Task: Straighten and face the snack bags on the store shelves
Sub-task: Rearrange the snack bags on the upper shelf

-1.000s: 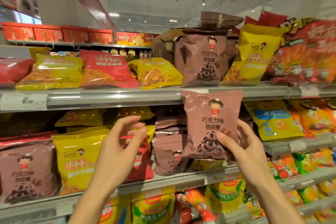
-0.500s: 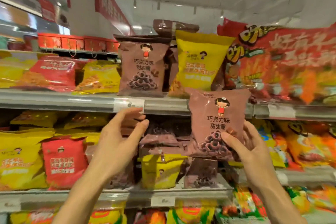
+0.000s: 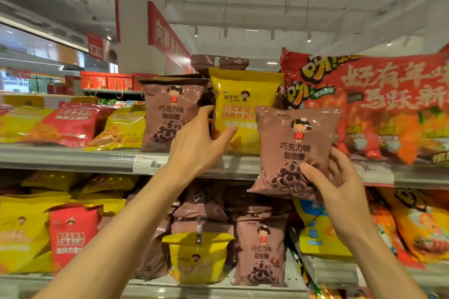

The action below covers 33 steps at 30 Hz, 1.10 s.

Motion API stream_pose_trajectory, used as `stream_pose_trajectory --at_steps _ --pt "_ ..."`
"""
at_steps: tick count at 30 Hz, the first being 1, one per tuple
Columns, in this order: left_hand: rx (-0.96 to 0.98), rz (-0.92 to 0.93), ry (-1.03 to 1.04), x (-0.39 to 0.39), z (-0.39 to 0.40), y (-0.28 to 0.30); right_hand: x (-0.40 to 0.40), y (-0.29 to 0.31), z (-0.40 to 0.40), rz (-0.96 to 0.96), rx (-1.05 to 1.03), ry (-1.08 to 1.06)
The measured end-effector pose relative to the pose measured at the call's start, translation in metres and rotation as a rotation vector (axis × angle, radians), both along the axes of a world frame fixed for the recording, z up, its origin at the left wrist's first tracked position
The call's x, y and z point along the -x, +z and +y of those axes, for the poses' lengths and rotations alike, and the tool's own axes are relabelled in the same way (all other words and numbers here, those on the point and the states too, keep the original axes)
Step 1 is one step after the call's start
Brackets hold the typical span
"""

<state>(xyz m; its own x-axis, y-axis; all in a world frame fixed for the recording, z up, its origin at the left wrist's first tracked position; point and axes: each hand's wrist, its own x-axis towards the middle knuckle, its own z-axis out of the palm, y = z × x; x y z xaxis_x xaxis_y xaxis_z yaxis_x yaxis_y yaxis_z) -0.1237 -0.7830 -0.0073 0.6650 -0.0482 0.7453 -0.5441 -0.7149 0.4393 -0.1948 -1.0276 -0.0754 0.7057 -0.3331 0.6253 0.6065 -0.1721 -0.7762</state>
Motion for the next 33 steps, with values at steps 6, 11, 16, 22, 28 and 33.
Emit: stream_pose_trajectory --at_steps 6,11,16,22,28,33 --pt "0.071 -0.037 -0.038 -0.019 -0.006 0.004 -0.008 0.004 -0.007 -0.018 0.007 -0.002" --pt "0.143 -0.176 -0.055 -0.015 -0.001 0.005 -0.01 0.01 -0.01 -0.02 -0.014 0.003" --pt "0.189 -0.253 -0.011 -0.004 0.015 0.004 -0.018 0.02 -0.011 -0.001 -0.006 -0.025" --pt "0.223 -0.286 -0.001 0.007 0.04 0.004 -0.029 0.037 0.009 -0.02 0.071 -0.088" --pt "0.231 -0.305 0.041 0.018 0.065 0.005 -0.053 0.064 0.041 -0.051 0.12 -0.096" --pt "0.26 -0.304 0.065 0.024 0.081 0.006 -0.074 0.073 0.064 -0.053 0.161 -0.086"
